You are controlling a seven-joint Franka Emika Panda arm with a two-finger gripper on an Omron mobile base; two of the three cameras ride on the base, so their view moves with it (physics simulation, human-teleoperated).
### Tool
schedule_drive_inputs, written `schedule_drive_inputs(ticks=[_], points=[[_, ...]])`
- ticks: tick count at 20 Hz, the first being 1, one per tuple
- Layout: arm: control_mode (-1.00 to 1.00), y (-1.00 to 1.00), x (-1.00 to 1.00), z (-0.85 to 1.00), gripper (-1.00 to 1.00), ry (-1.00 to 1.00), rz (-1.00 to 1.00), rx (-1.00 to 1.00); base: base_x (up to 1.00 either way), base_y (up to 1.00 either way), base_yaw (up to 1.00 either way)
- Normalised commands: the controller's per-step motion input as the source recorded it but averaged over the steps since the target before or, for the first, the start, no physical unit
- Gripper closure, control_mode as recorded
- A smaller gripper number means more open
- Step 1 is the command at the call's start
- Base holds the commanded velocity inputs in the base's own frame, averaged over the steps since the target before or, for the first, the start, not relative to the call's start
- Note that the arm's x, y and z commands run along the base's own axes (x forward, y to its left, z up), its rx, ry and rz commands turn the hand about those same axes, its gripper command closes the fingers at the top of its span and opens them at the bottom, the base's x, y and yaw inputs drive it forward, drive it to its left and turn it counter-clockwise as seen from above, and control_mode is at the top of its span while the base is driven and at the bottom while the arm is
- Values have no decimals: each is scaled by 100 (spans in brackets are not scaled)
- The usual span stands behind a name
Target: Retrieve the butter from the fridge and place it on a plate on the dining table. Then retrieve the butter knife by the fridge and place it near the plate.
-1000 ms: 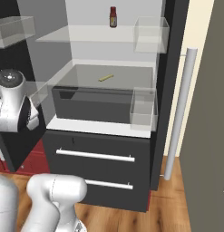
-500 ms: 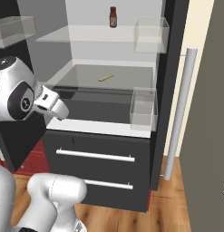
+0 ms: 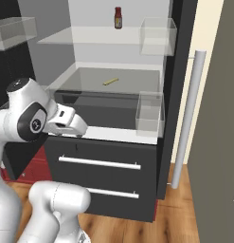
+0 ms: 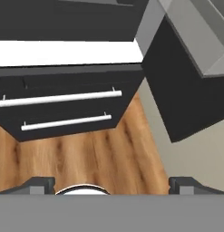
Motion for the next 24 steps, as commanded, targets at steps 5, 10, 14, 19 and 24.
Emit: schedule_drive_inputs(ticks=[5, 10, 14, 19, 24], points=[[-100, 0, 0, -2, -100, 0, 13, 4, 0, 0, 0], [-100, 8, -1, 0, -100, 0, 2, 6, 0, 0, 0], [-100, 8, 0, 0, -100, 4, -5, 5, 0, 0, 0], [-100, 8, -17, 0, -100, 4, -7, 5, 0, 0, 0], [-100, 16, -21, -7, -100, 7, -1, 14, 0, 0, 0]])
